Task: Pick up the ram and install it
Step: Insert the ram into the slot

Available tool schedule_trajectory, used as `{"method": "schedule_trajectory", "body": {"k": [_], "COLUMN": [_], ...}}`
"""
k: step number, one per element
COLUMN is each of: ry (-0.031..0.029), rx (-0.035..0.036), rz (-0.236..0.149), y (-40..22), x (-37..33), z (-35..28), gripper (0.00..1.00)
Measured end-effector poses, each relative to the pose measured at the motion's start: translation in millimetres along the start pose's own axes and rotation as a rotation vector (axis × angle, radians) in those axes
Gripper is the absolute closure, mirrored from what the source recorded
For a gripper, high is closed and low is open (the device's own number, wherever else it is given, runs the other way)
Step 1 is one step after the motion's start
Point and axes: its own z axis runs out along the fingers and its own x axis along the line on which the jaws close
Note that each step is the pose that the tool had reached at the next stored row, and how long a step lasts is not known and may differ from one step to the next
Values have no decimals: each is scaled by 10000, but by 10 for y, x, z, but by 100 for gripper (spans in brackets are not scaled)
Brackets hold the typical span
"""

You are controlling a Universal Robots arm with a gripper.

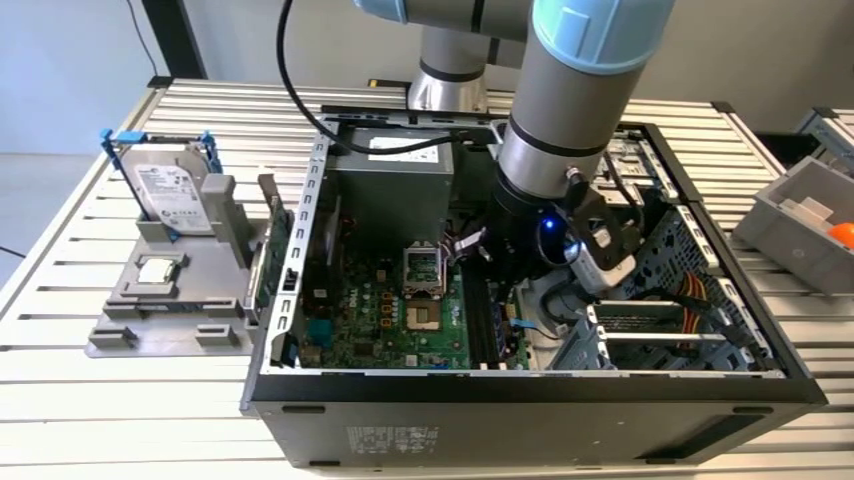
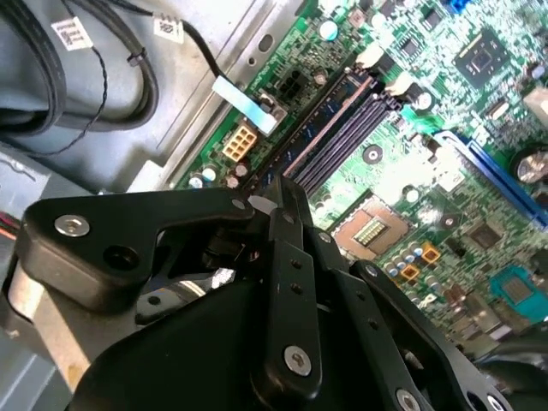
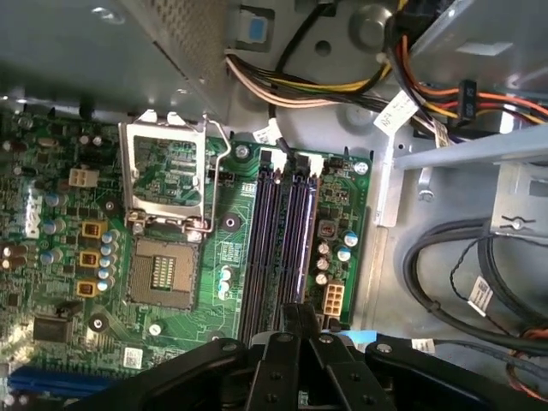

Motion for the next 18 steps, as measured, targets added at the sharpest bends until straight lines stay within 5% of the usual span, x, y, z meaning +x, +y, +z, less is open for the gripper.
{"method": "schedule_trajectory", "body": {"k": [7, 16, 18], "ry": [-17, -88, -87], "rx": [-79, -452, -465], "rz": [-1008, -1830, -2027], "y": [0, 1, 1], "x": [-1, -2, -7], "z": [0, 1, 1], "gripper": [100, 100, 100]}}
